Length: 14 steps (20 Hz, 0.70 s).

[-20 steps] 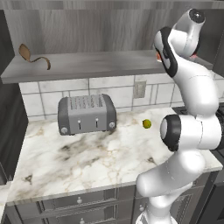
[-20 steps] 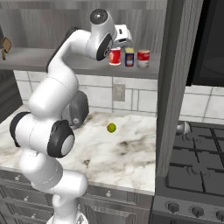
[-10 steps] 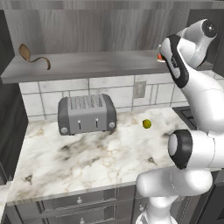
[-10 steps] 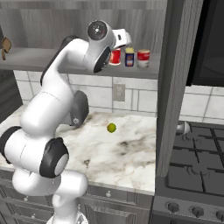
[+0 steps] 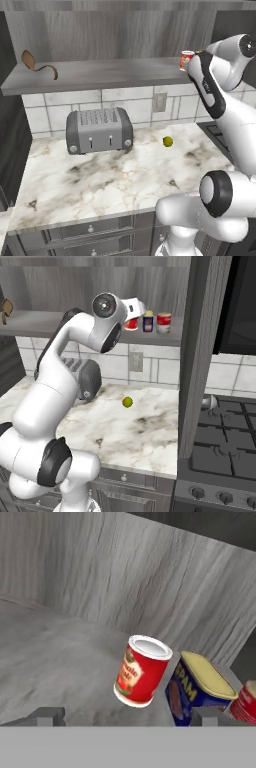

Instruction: Pick the cans from the counter and place them in their designated side in the cabinet.

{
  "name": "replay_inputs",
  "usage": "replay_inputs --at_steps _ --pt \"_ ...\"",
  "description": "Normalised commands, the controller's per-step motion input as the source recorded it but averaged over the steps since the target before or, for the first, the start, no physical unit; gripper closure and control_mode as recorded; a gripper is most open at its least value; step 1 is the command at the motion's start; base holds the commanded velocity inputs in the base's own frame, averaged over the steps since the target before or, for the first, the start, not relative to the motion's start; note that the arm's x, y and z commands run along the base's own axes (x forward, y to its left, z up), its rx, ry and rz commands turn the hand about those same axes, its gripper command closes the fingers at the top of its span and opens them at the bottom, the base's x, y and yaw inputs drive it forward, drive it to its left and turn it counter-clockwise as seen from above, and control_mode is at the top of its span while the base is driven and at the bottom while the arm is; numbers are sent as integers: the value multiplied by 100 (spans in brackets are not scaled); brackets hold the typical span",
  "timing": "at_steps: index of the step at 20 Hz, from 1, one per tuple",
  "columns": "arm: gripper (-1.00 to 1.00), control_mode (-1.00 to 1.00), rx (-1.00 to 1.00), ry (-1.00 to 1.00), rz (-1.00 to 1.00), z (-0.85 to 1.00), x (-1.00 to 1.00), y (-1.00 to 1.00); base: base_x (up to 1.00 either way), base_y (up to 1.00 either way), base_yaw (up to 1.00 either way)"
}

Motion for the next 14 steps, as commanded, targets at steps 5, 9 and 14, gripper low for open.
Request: replay_inputs --at_steps 5,9,14 --pt "-100 -100 0 5 2 1 -46 6 0 0 0" --pt "-100 -100 0 6 2 3 -53 0 0 0 0" --pt "-100 -100 0 7 1 1 -55 1 0 0 0"
